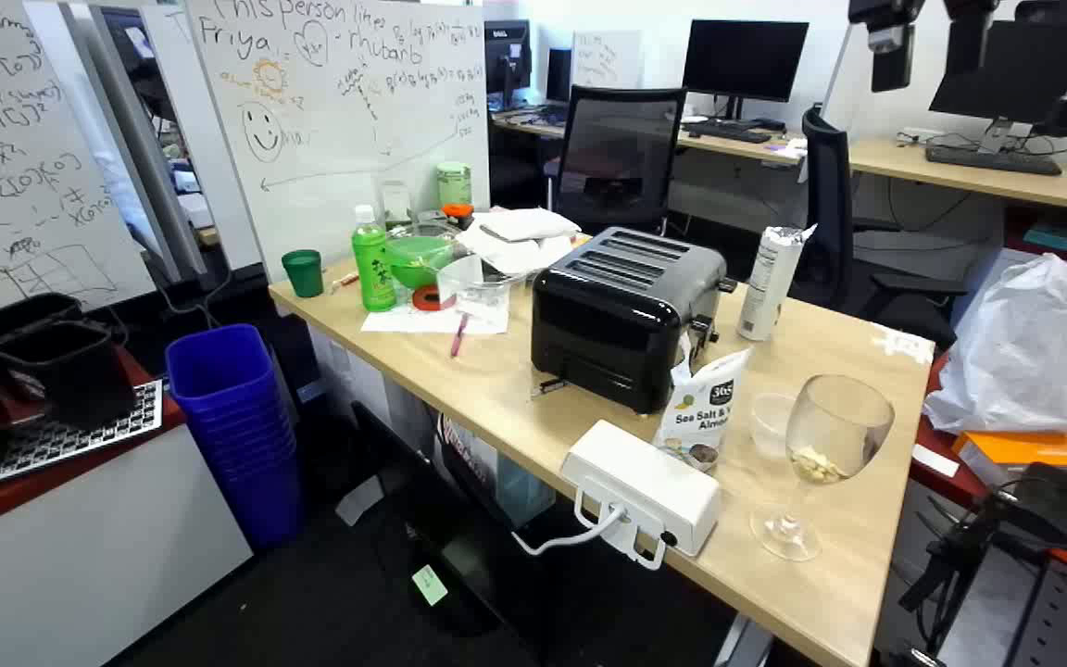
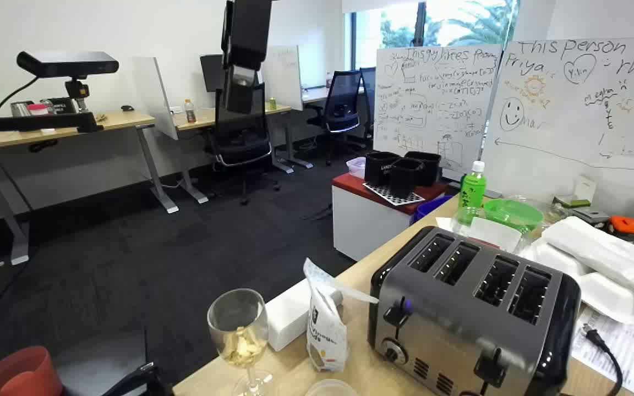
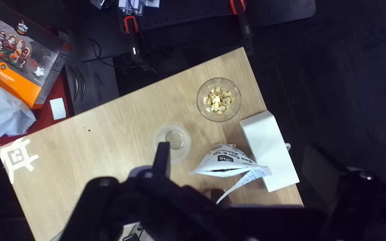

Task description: Move the bag backwards

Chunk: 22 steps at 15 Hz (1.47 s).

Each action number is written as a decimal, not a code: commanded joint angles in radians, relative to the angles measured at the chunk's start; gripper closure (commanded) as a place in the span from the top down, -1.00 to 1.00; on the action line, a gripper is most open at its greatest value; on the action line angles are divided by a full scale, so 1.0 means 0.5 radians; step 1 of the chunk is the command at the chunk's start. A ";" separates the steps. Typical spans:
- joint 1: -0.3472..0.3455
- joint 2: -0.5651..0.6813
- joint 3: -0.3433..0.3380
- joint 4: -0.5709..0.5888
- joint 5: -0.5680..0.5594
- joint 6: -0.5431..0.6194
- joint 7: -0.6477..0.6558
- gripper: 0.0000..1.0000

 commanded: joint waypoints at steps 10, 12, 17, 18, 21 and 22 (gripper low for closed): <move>0.005 0.055 -0.021 -0.007 0.120 0.010 0.067 1.00; -0.005 0.101 -0.026 -0.040 0.226 0.096 0.165 1.00; -0.017 0.260 -0.042 -0.126 0.425 0.401 0.513 1.00; 0.003 0.246 -0.039 -0.106 0.346 0.347 0.407 1.00; 0.001 0.283 -0.048 -0.110 0.379 0.372 0.490 1.00; 0.001 0.277 -0.048 -0.109 0.380 0.372 0.497 1.00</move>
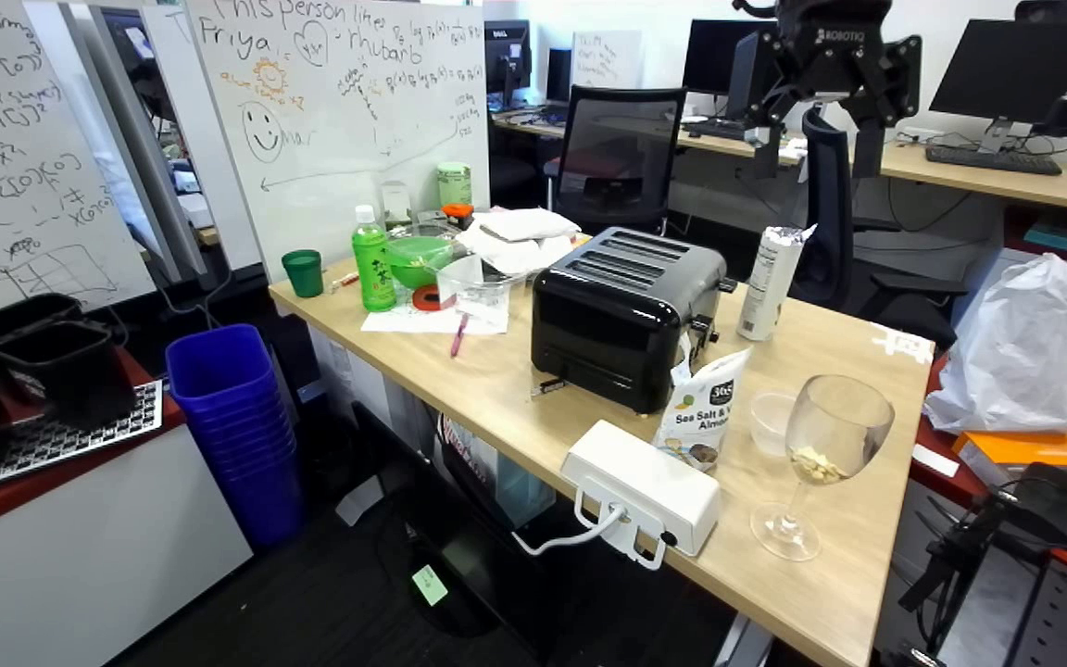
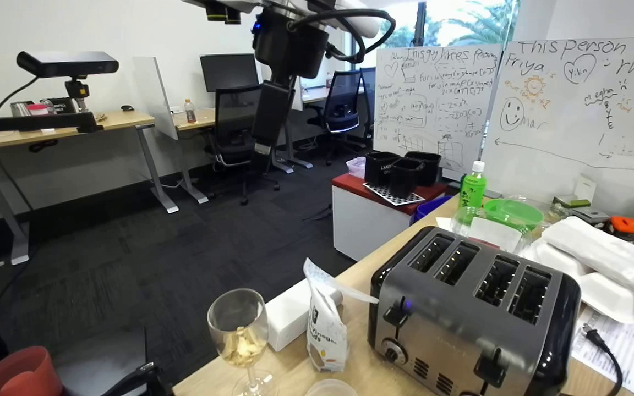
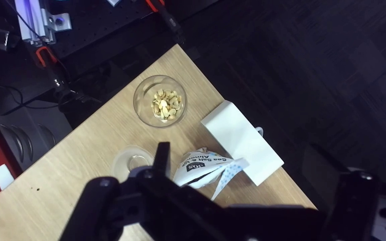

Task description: Move the bag backwards

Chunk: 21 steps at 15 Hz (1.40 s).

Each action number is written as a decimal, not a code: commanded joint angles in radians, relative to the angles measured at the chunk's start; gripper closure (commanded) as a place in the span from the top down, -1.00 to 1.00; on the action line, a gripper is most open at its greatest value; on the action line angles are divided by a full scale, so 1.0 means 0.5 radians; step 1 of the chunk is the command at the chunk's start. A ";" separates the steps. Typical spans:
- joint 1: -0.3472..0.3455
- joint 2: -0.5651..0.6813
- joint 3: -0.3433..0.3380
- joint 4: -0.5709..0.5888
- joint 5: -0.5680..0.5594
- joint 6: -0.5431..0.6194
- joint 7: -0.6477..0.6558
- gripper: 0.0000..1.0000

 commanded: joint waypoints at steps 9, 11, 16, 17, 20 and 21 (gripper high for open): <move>-0.042 0.206 -0.055 -0.103 0.029 0.497 0.614 1.00; -0.041 0.271 -0.091 -0.141 0.022 0.579 0.806 1.00; -0.024 0.329 -0.123 -0.132 0.053 0.536 0.938 1.00; -0.024 0.325 -0.123 -0.132 0.058 0.536 0.955 1.00; -0.024 0.323 -0.123 -0.132 0.061 0.536 0.965 1.00; -0.024 0.323 -0.123 -0.132 0.061 0.536 0.966 1.00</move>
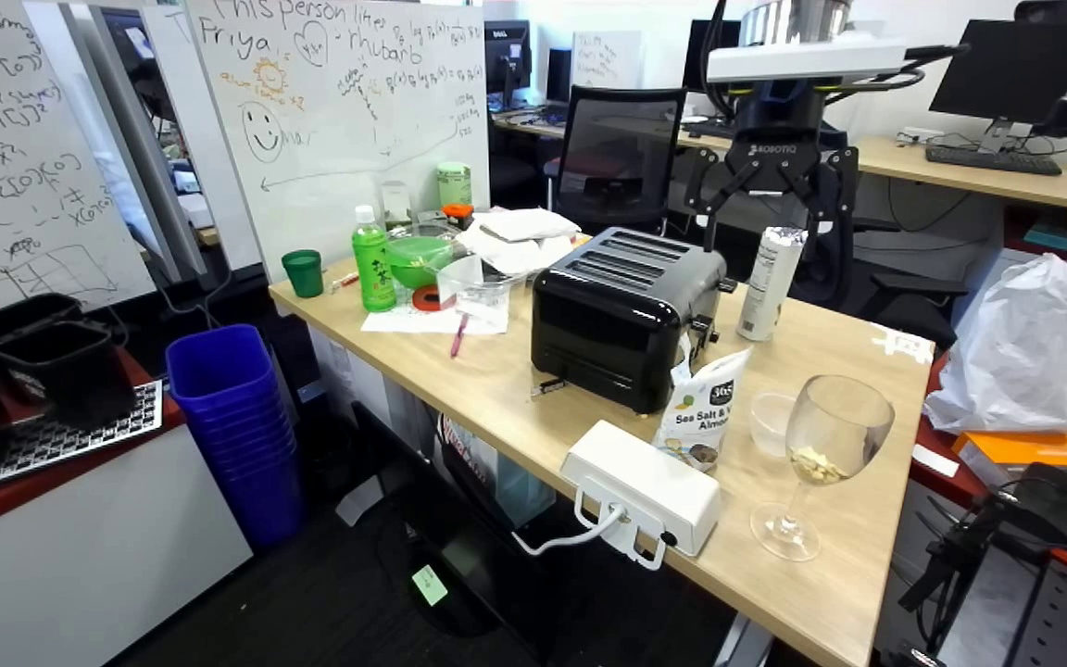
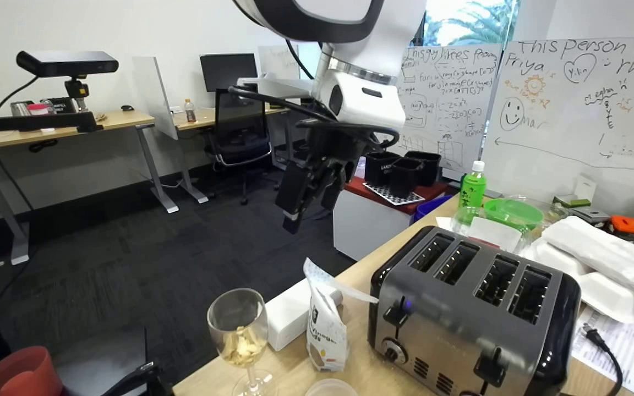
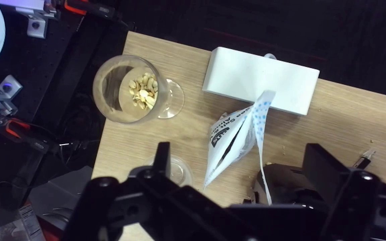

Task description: Move the bag backwards

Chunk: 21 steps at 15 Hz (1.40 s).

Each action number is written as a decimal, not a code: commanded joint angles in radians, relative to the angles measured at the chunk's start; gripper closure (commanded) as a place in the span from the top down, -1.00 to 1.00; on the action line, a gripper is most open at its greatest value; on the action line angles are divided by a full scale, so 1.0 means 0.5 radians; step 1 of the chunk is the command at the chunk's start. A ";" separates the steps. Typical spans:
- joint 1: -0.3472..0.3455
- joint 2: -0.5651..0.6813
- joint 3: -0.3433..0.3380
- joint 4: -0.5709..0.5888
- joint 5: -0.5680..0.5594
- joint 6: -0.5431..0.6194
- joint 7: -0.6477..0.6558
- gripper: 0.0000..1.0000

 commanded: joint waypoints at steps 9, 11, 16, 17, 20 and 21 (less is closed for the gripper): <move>0.088 0.035 0.038 -0.173 -0.198 0.394 1.074 1.00; 0.115 0.068 0.046 -0.215 -0.423 0.471 1.357 1.00; 0.192 0.257 0.037 -0.257 -0.762 0.724 1.789 1.00; 0.210 0.295 0.034 -0.248 -0.770 0.763 1.840 1.00; 0.252 0.386 0.032 -0.234 -0.722 0.856 1.931 1.00; 0.259 0.408 0.035 -0.240 -0.689 0.879 1.939 1.00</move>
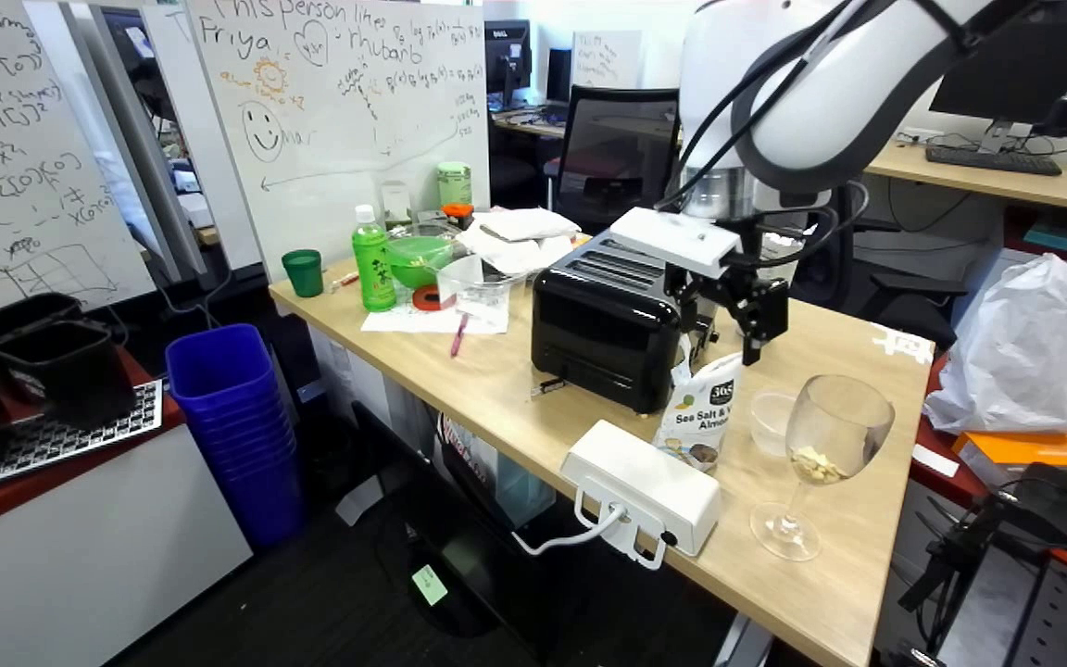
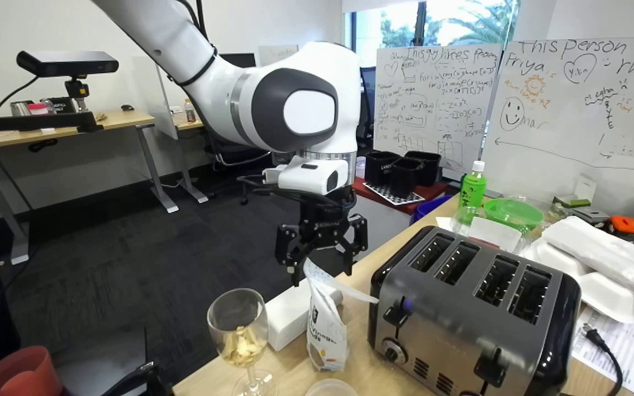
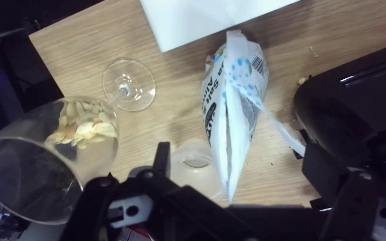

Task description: Move the bag backwards

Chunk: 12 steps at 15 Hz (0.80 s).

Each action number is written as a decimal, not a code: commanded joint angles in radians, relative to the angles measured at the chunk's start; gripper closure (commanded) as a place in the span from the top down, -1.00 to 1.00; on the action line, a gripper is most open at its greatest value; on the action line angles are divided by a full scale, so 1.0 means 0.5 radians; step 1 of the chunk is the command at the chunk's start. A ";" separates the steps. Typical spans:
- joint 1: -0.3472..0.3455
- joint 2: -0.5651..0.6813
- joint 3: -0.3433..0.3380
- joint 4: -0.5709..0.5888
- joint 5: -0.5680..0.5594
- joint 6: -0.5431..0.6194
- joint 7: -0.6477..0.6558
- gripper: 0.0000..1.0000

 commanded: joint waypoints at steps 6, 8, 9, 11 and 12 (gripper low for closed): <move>0.042 0.163 0.005 -0.005 0.217 0.174 0.049 1.00; 0.050 0.205 0.001 0.001 0.256 0.206 0.040 1.00; 0.061 0.226 -0.010 0.002 0.243 0.227 0.055 1.00; 0.063 0.268 -0.012 0.009 0.249 0.265 0.033 1.00; 0.069 0.289 -0.019 0.012 0.236 0.288 0.035 1.00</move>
